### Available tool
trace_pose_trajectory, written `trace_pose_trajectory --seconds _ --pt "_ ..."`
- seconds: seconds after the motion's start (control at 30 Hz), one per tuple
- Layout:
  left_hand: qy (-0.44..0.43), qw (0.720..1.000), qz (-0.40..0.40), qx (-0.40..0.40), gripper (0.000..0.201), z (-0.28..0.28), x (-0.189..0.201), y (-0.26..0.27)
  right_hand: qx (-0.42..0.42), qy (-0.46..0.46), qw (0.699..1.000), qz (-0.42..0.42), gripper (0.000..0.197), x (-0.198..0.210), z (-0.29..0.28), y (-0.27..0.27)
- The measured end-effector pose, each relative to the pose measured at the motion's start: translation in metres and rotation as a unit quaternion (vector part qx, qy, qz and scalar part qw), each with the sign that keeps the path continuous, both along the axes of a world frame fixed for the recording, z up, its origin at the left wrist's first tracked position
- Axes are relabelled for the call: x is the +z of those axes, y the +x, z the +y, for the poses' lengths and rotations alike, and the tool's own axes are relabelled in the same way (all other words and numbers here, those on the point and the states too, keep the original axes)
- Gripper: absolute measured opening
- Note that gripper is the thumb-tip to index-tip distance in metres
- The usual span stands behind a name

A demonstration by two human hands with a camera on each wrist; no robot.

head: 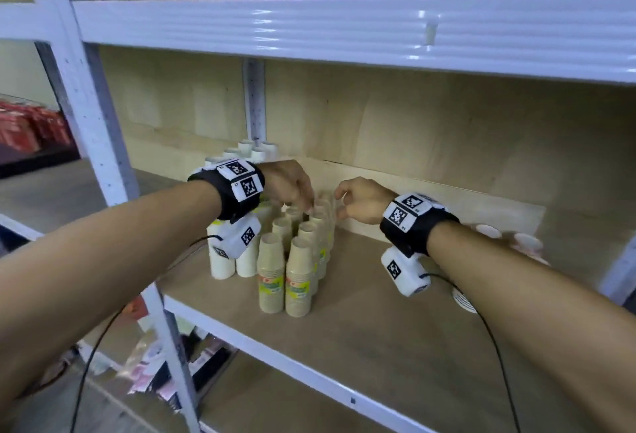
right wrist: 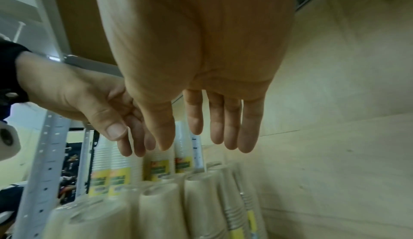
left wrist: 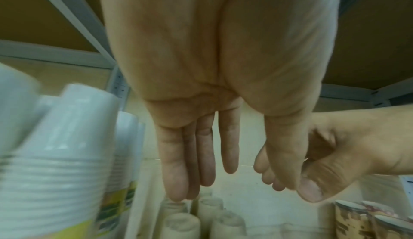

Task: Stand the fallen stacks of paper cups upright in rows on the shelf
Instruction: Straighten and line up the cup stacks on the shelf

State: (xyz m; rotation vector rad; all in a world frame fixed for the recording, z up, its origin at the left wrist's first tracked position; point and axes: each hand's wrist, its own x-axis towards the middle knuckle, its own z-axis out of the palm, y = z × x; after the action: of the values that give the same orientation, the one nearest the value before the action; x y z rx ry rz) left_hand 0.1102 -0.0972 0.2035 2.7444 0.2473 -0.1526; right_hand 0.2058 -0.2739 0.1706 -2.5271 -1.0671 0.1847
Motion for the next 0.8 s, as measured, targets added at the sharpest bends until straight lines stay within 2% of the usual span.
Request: trace_pose_trajectory --seconds 0.17,0.3,0.43,0.8 --pt "0.015 0.999 0.037 0.007 0.018 0.020 -0.009 -0.025 0.066 0.016 0.998 0.019 0.033 -0.002 0.024 -0.031" --pt "-0.006 0.998 0.058 0.011 0.016 0.026 -0.023 -0.036 0.089 0.003 0.996 0.021 0.030 -0.009 0.036 -0.047" --pt "-0.006 0.997 0.070 0.009 0.040 0.026 -0.032 -0.043 0.112 -0.010 0.993 0.026 0.034 -0.015 0.042 -0.056" --pt "-0.015 0.999 0.049 0.007 0.029 0.022 -0.049 -0.048 0.135 -0.067 0.988 0.030 0.041 -0.018 0.049 -0.063"
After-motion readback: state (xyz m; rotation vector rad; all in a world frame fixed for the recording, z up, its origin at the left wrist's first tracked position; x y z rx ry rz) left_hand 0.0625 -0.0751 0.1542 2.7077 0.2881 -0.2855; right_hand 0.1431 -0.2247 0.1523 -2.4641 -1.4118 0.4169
